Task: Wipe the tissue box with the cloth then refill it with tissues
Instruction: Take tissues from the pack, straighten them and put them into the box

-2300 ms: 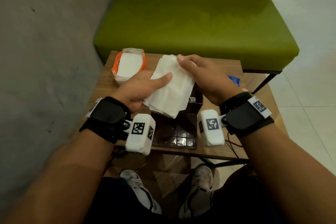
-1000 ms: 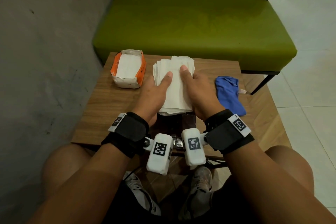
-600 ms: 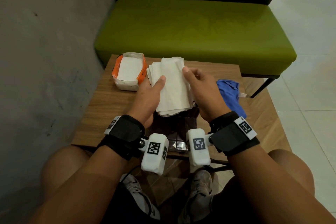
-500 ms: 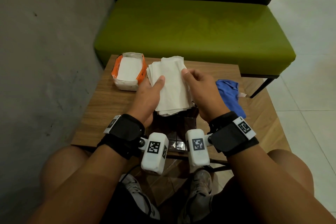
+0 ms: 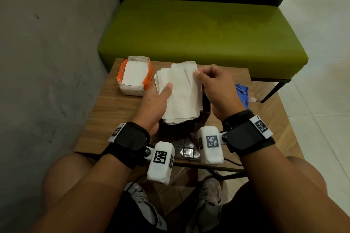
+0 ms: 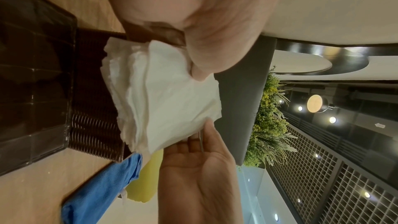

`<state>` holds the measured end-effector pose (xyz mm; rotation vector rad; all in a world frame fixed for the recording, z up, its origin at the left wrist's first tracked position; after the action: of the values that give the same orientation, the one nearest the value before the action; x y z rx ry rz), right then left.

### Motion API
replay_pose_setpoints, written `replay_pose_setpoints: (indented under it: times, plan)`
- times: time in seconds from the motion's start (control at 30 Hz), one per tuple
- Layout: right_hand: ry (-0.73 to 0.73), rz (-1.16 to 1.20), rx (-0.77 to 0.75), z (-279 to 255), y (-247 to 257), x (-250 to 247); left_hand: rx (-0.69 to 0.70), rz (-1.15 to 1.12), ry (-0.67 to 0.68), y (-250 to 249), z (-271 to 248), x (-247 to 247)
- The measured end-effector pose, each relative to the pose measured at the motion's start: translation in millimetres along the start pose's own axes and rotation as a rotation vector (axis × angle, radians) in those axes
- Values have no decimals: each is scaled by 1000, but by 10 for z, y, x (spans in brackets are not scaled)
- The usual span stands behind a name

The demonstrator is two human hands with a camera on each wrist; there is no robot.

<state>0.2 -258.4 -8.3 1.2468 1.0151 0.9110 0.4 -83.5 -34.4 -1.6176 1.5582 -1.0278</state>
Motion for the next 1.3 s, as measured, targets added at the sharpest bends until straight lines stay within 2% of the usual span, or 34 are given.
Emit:
replay_pose_setpoints:
  times: [0.17, 0.3, 0.43, 0.53, 0.67, 0.73, 0.8, 0.9, 0.97, 1.07, 1.3]
  plan:
    - [4, 140, 117, -4, -21, -16, -36, -29, -11, 8, 4, -4]
    - [94, 151, 127, -11, -35, -4, -35, -39, -14, 15, 8, -9]
    - [62, 201, 167, 20, -43, -44, -42, -61, -9, 29, 36, -27]
    - [27, 205, 136, 83, -13, -141, -65, -80, -26, 20, 54, -66]
    - [3, 203, 20, 116, 217, -273, -82, -106, -55, 1, 113, -130]
    - [93, 276, -8, 73, 400, -249, -79, -99, -35, -9, 122, -118]
    - [250, 365, 5, 0, 558, -143, -61, -88, -13, -26, 105, -66]
    - [398, 326, 65, -66, 563, 65, -40, -110, 64, -43, 56, 30]
    - [395, 238, 116, -35, 420, 149, -40, -136, 98, -43, 34, 49]
    - [347, 126, 159, 32, 222, 186, -24, -56, 66, -26, 47, 12]
    - [185, -45, 51, 85, 68, 203, -62, -94, 61, 9, 49, 19]
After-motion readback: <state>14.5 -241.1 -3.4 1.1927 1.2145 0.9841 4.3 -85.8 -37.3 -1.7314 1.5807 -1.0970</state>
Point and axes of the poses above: each hand's wrist, its own z-axis towards the middle knuckle, its own x-axis out of the palm, y = z × x, the point moved 3 cm from there along z, towards the middle knuckle, and after that the axes turned 11 degrees about -x, right-handed, at the moved point
